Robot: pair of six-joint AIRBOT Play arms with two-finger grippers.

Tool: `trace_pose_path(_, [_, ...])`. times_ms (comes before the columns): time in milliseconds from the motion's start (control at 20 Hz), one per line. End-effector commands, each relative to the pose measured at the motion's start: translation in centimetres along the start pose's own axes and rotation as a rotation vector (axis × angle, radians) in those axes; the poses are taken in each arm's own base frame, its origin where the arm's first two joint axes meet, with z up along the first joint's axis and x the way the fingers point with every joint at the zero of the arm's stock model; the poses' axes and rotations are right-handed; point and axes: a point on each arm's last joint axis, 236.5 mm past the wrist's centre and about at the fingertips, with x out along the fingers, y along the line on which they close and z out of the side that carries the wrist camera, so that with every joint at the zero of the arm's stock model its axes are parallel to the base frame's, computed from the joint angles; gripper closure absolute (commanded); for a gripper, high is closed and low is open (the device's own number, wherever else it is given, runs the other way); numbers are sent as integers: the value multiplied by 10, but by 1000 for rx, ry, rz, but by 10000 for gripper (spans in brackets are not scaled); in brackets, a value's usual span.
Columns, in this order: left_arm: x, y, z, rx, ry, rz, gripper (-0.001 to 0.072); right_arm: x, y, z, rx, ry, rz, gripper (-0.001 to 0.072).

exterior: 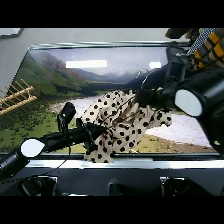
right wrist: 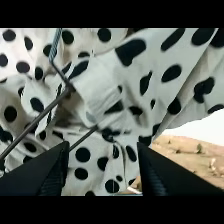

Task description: Fold the clothes and pants, and hang the long-sleeved shirts on hangers.

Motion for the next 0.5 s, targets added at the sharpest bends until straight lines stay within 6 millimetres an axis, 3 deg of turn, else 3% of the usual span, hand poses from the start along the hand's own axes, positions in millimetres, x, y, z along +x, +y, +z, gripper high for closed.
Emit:
trace_pose_path(0, [0, 1, 1, 1, -5, 4, 691, -32, -36, 34, 87, -172, -61, 209])
trace_pose_path(150, [0, 1, 1, 1, -5, 4, 691, -53, -106, 56, 303, -241, -147, 204])
trace_pose_path(250, [0, 1, 1, 1, -5, 4, 691, -45, -130, 64, 249, -198, -121, 168])
trace_pose_path(450, [0, 1, 1, 1, -5, 3, 691, -17, -85, 42, -452, -16, 192, 172])
